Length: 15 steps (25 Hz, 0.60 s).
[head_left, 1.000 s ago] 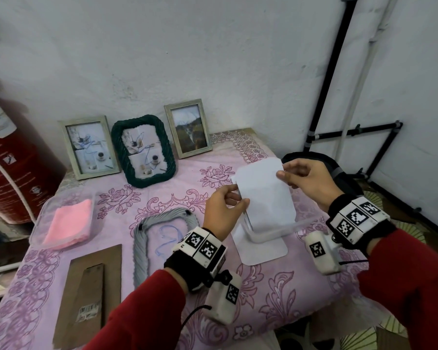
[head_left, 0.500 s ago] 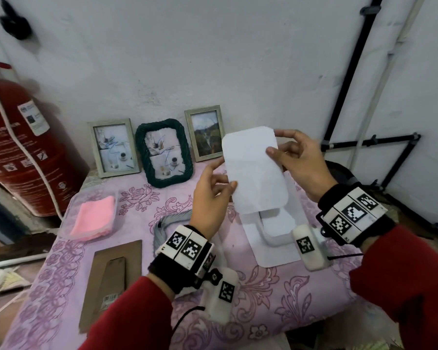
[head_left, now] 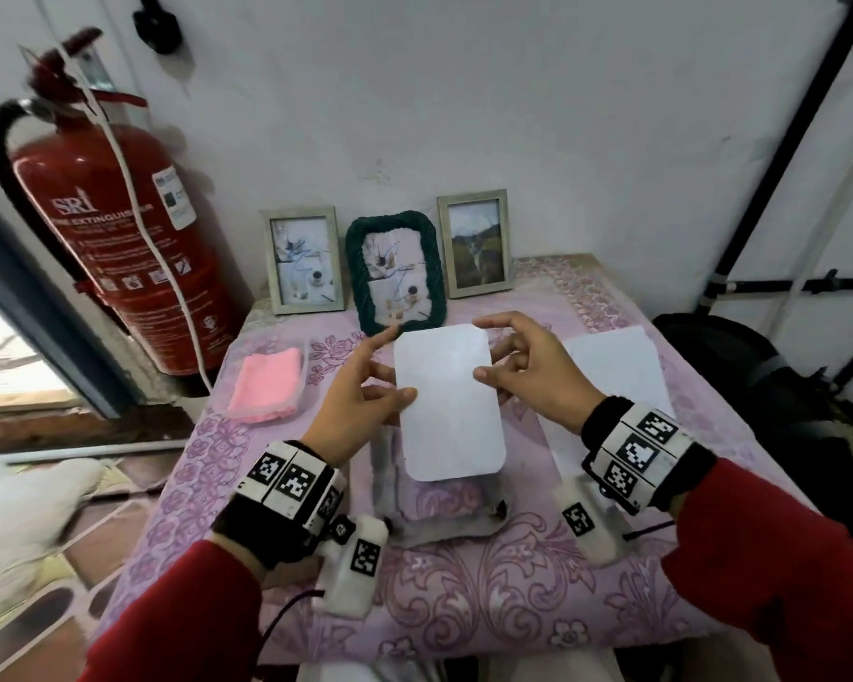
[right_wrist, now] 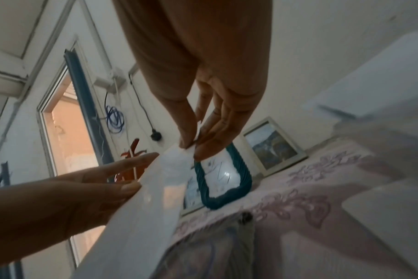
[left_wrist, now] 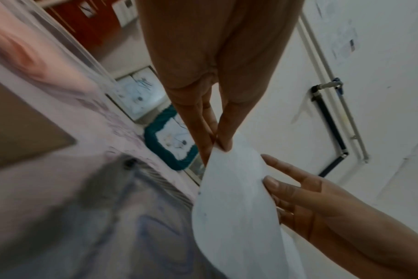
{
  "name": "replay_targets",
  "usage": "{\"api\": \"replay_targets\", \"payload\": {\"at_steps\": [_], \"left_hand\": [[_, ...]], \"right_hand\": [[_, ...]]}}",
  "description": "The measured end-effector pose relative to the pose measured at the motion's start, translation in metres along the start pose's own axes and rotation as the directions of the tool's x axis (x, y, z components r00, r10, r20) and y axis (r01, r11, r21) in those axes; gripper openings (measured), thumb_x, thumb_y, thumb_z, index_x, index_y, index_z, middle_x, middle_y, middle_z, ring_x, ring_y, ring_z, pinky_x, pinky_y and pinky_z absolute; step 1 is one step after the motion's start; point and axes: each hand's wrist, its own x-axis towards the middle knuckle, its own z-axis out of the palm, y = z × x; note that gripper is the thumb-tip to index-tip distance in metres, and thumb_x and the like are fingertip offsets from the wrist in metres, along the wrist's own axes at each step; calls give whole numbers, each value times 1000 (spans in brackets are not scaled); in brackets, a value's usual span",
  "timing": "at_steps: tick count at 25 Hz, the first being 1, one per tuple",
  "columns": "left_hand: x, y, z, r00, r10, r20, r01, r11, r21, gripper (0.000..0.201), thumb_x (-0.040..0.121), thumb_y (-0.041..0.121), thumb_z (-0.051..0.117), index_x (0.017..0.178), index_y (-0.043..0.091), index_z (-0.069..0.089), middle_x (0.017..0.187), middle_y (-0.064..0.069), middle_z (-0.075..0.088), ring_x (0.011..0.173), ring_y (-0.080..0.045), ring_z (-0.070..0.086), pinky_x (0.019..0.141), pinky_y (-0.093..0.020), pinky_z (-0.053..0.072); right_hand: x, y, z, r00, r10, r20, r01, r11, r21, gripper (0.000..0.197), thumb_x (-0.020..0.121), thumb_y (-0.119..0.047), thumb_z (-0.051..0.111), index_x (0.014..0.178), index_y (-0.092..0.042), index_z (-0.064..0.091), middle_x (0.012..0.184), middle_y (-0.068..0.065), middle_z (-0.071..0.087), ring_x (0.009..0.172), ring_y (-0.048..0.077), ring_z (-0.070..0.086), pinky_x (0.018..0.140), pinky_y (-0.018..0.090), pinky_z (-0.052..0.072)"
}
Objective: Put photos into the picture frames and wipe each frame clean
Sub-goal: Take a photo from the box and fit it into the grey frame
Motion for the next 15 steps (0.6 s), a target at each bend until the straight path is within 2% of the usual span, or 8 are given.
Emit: {"api": "replay_targets", "payload": {"at_steps": [3, 6, 8, 9, 11, 12, 14, 15], "left_hand": [[-7, -12, -14, 997, -74, 4, 73, 996, 44, 63, 82, -2, 64, 136, 22, 42, 87, -6, 48, 66, -18, 57, 59, -27, 54], [-11, -22, -20, 992, -122, 15, 121, 991, 56, 65, 81, -4, 65, 136, 21, 42, 85, -6, 47, 69, -26, 57, 57, -29, 56], [-11, -29, -21, 990, -138, 28, 137, 989, 58, 65, 80, -5, 66, 135, 19, 42, 84, -7, 47, 65, -26, 57, 53, -27, 57], [-10, -33, -20, 990, -140, 29, 138, 988, 68, 65, 79, -6, 66, 135, 18, 42, 84, -7, 47, 61, -24, 56, 53, -26, 57], [-8, -39, -17, 989, -143, 32, 137, 980, 143, 67, 77, -5, 69, 135, 16, 42, 83, -3, 47, 59, -17, 54, 61, -27, 56], [-6, -42, -16, 989, -142, 37, 132, 971, 201, 69, 76, -5, 70, 136, 14, 42, 83, 1, 47, 59, -11, 53, 64, -24, 54], [-5, -47, -12, 990, -137, 42, 119, 952, 283, 72, 73, -5, 73, 136, 13, 42, 82, 6, 47, 55, 1, 49, 60, -9, 46], [-4, -49, -11, 991, -130, 43, 111, 944, 312, 72, 72, -4, 73, 135, 13, 43, 82, 7, 47, 55, 2, 49, 57, -5, 43]], "right_hand": [[2, 11, 17, 998, 9, 69, -5, 997, -71, 55, 75, -1, 73, 121, -23, 52, 83, 0, 51, 66, 17, 54, 67, 34, 55], [2, 19, 28, 994, 5, 113, 15, 985, -170, 61, 72, -4, 77, 124, -22, 53, 79, -2, 52, 63, 11, 52, 66, 22, 48], [2, 23, 32, 993, 27, 112, -3, 979, -206, 62, 71, -4, 77, 124, -23, 53, 76, -2, 55, 63, 8, 52, 68, 20, 47], [2, 24, 32, 993, 38, 108, -14, 975, -220, 62, 70, -3, 77, 124, -23, 53, 75, -2, 55, 63, 7, 52, 70, 22, 47], [1, 27, 32, 992, 56, 116, -25, 967, -253, 63, 70, -3, 77, 125, -22, 53, 72, -4, 55, 63, 4, 52, 75, 25, 47], [0, 28, 32, 990, 64, 125, -29, 964, -264, 63, 70, -3, 78, 125, -21, 53, 71, -5, 54, 63, 3, 51, 75, 25, 47], [-2, 33, 30, 987, 84, 136, -46, 964, -261, 63, 68, -4, 80, 124, -19, 54, 70, -6, 53, 61, 0, 50, 70, 16, 45], [-3, 35, 29, 986, 94, 139, -55, 963, -262, 64, 67, -5, 81, 123, -19, 54, 70, -7, 53, 60, -1, 50, 66, 11, 43]]}}
